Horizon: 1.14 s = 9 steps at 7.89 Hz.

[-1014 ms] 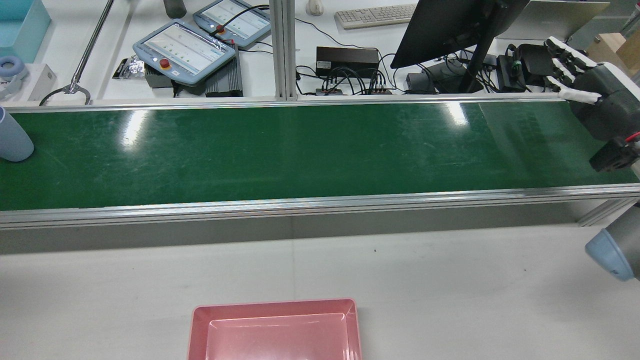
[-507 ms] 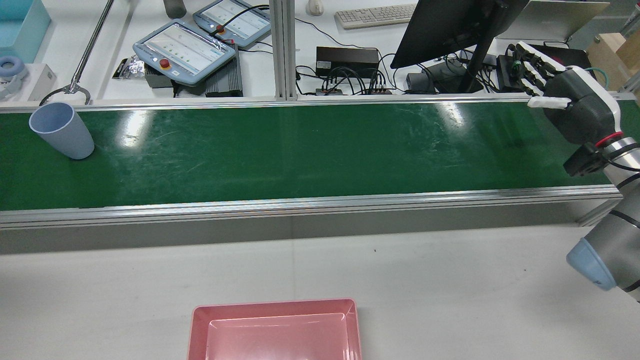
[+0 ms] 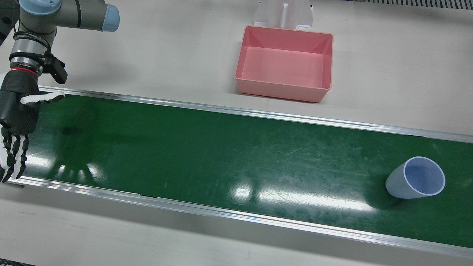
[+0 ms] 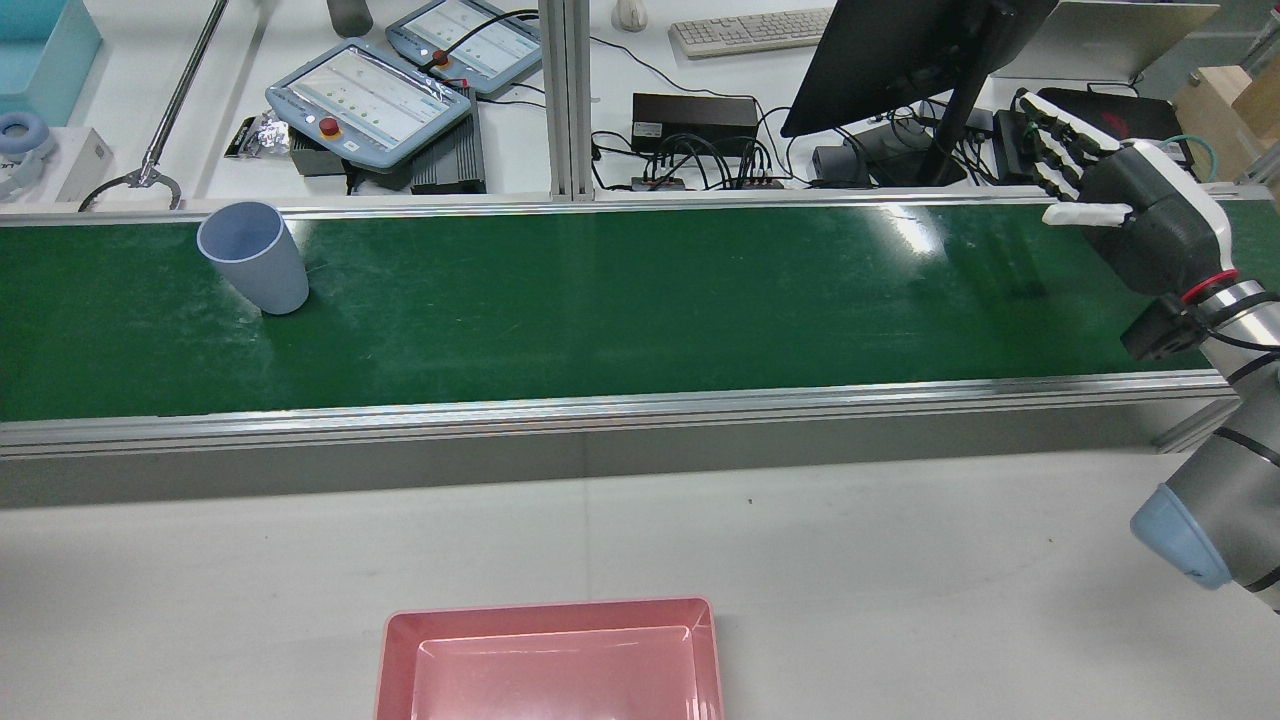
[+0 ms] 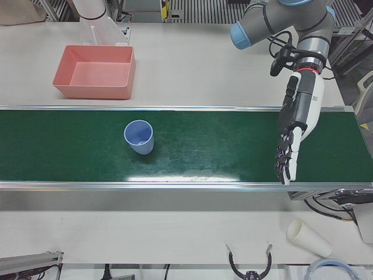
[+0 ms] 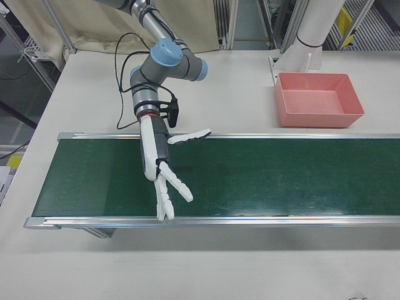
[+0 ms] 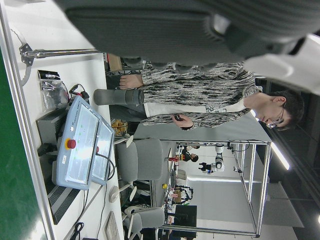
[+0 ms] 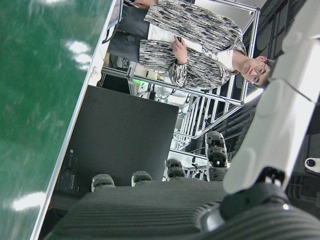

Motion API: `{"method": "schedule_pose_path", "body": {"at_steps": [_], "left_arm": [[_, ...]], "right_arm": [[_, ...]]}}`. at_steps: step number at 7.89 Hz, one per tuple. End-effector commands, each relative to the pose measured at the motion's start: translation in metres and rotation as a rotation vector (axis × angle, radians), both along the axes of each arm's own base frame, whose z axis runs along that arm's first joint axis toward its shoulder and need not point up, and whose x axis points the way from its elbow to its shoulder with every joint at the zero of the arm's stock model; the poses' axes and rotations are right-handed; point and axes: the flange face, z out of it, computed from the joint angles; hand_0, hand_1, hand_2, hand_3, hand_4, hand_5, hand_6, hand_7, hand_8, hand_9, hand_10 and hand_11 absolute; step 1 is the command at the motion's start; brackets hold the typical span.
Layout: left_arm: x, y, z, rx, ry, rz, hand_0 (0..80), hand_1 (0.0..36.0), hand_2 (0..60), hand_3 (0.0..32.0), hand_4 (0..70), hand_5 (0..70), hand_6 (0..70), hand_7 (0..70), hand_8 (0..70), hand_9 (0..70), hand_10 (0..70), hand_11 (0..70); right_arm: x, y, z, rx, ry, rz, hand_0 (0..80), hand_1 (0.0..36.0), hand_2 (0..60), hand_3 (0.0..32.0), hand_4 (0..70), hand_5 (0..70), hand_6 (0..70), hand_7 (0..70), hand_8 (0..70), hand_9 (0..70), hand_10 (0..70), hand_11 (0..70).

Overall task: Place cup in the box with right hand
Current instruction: 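Raise the right hand beside the conveyor, fingers open, awaiting the cup, then hold the open right hand in the path of the light blue cup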

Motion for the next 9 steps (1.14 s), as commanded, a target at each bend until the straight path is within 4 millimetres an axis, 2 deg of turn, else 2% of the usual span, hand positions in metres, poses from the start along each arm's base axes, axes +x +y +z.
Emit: {"method": "schedule_pose_path", "body": {"at_steps": [1,4,6,7,9], "left_arm": [[0.0,0.0,0.0,-0.001,0.0,0.0,0.0,0.0,0.0,0.0,0.0,0.0,0.0,0.0,0.0,0.0,0.0,0.0],[0.0,0.0,0.0,-0.001,0.0,0.0,0.0,0.0,0.0,0.0,0.0,0.0,0.0,0.0,0.0,0.0,0.0,0.0],[0.0,0.0,0.0,-0.001,-0.001,0.001,0.0,0.0,0.0,0.0,0.0,0.0,0.0,0.0,0.0,0.0,0.0,0.0],[0.0,0.0,0.0,-0.001,0.0,0.0,0.0,0.0,0.0,0.0,0.0,0.0,0.0,0.0,0.0,0.0,0.0,0.0],[0.0,0.0,0.0,-0.001,0.0,0.0,0.0,0.0,0.0,0.0,0.0,0.0,0.0,0.0,0.0,0.0,0.0,0.0]], "right_arm": [[-0.008,0.002,0.001,-0.001,0.005,-0.016,47.4,12.6,0.0,0.0,0.0,4.2,3.3,8.3,0.8,0.7,0.0,0.4],[-0.031,0.008,0.005,-0.005,0.023,-0.054,47.2,12.1,0.0,0.4,0.0,4.1,2.4,8.4,0.6,0.6,0.0,1.1],[-0.039,0.011,0.009,-0.01,0.04,-0.069,46.8,11.8,0.0,7.2,0.0,4.2,1.6,7.8,0.8,0.6,0.0,1.5],[-0.04,0.011,0.01,-0.011,0.042,-0.069,47.0,11.8,0.0,9.0,0.0,4.3,1.5,7.9,0.9,0.6,0.0,1.5],[-0.041,0.01,0.009,-0.009,0.039,-0.071,46.8,11.3,0.0,7.0,0.0,4.2,1.6,7.9,1.1,0.6,0.2,1.7]]}}
